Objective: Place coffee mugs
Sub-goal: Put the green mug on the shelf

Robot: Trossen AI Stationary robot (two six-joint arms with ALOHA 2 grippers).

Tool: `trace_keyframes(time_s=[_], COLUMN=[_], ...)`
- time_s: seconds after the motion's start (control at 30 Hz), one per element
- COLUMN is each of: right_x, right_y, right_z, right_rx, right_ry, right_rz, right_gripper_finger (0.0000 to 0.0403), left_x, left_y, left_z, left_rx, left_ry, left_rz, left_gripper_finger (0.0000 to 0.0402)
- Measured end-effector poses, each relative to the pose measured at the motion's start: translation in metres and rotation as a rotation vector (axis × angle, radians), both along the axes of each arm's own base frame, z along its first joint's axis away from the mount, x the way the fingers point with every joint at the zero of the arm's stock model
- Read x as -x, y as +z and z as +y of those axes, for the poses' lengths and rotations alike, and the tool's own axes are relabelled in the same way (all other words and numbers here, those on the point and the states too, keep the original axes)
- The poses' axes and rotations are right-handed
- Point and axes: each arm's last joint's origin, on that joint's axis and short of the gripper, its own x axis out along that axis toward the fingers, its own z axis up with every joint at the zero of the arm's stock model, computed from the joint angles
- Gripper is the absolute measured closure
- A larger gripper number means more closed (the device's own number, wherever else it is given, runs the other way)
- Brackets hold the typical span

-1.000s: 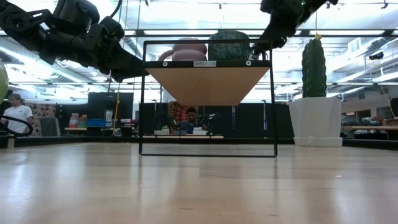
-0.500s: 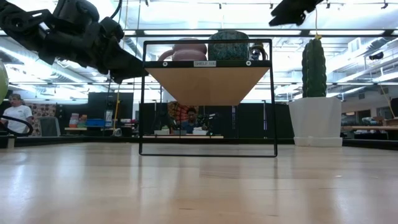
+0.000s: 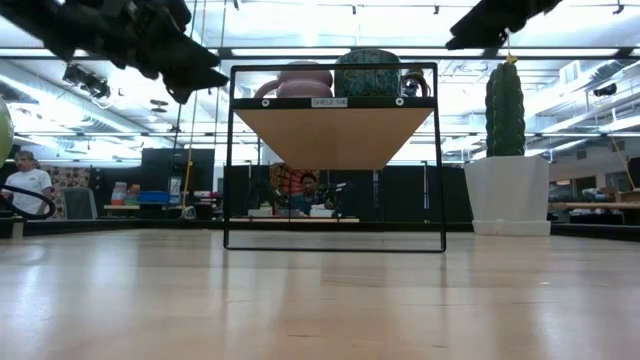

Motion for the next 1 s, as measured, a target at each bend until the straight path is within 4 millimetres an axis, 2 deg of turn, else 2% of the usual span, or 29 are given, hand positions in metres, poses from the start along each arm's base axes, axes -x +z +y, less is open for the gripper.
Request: trace_keyframes(time_s=[0.2, 0.37, 0.5, 0.7, 0.87, 1.0], right_x=[-0.017, -0.023, -0.027, -0.034, -0.038, -0.043], right_y=[-0.033, -0.047, -0.06, -0.08, -0.098, -0.1], right_z=[0.011, 0.024, 0.033, 0.038, 0.037, 0.034], right_rx=[0.096, 0.17, 0.254, 0.339, 0.385, 0.419], right_ry=[0.159, 0.221, 0.297, 0.401, 0.408, 0.399], right_rz=[-0.112, -0.152, -0.219, -0.338, -0.346, -0.36], right_gripper_finger=[0.0149, 0.0149, 0.0149, 0.0149, 0.0149, 0.0149], left_x=[0.001, 0.012, 0.023, 0.036, 0.036, 0.033], left_y=[0.005, 0.007, 0.003, -0.008, -0.005, 0.0], left_z=[-0.032, -0.059, -0.068, -0.074, -0.081, -0.087], left_rx=[-0.043, 0.051, 0.196, 0.575, 0.774, 0.895], left_ry=[-0.072, -0.051, -0.004, 0.103, 0.123, 0.104], left_rz=[0.143, 0.297, 0.443, 0.66, 0.689, 0.667], left_gripper_finger=[0.0196, 0.0196, 0.0196, 0.0196, 0.0196, 0.0196])
